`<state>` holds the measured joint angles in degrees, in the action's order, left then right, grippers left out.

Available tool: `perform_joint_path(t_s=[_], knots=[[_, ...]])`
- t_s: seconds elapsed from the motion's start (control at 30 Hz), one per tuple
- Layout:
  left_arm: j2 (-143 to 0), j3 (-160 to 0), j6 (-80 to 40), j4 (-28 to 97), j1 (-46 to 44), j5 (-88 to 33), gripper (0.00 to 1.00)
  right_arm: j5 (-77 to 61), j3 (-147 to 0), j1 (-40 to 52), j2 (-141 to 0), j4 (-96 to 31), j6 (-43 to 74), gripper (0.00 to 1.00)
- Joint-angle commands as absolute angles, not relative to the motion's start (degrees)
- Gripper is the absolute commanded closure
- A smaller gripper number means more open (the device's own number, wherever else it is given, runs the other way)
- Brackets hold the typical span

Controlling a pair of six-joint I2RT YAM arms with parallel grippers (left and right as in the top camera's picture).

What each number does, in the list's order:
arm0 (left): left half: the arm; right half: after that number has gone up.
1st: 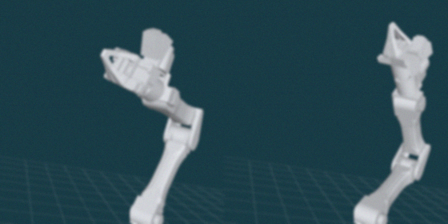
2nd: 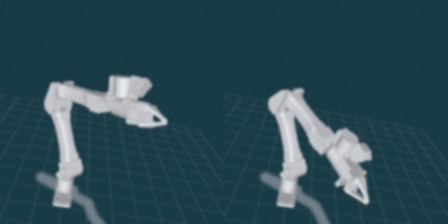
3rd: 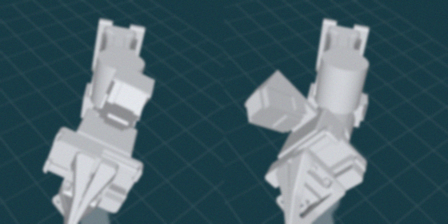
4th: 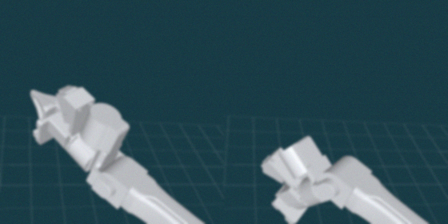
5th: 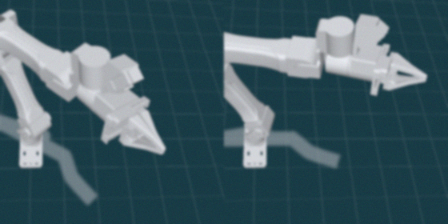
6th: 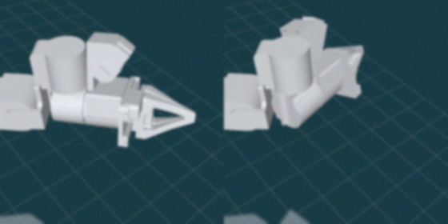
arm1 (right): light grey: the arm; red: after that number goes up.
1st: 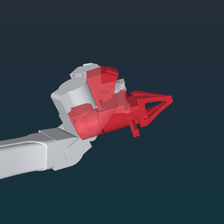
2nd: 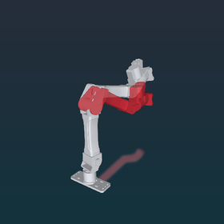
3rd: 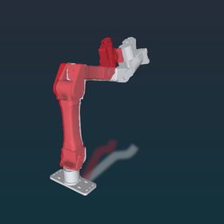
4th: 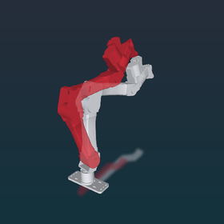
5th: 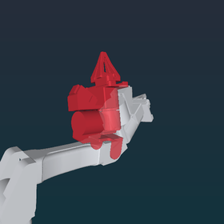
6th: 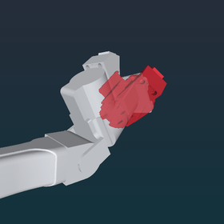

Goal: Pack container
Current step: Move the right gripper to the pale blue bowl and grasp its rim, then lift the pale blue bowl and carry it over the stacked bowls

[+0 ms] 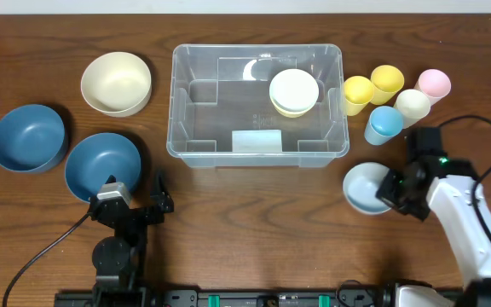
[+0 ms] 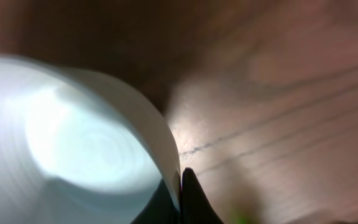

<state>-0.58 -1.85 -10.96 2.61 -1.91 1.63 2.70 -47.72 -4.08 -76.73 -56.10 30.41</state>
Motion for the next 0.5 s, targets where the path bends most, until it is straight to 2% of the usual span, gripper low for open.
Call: perform_joint_path(t_s=[0.0, 0.17, 0.47], knots=[[-0.23, -0.23, -11.49, 4.08, -1.67, 1.72, 0.02, 3.42, -56.4, -4.45, -71.7, -60.53, 26.02, 0.99], [-0.23, -0.23, -11.49, 4.08, -1.67, 1.72, 0.02, -0.32, -66.43, -4.05, -68.36, -67.85, 20.05, 0.99], [-0.23, -0.23, -11.49, 4.08, -1.67, 1.72, 0.02, -5.65, -85.12, 0.47, -74.22, -67.75, 16.64, 0.99]])
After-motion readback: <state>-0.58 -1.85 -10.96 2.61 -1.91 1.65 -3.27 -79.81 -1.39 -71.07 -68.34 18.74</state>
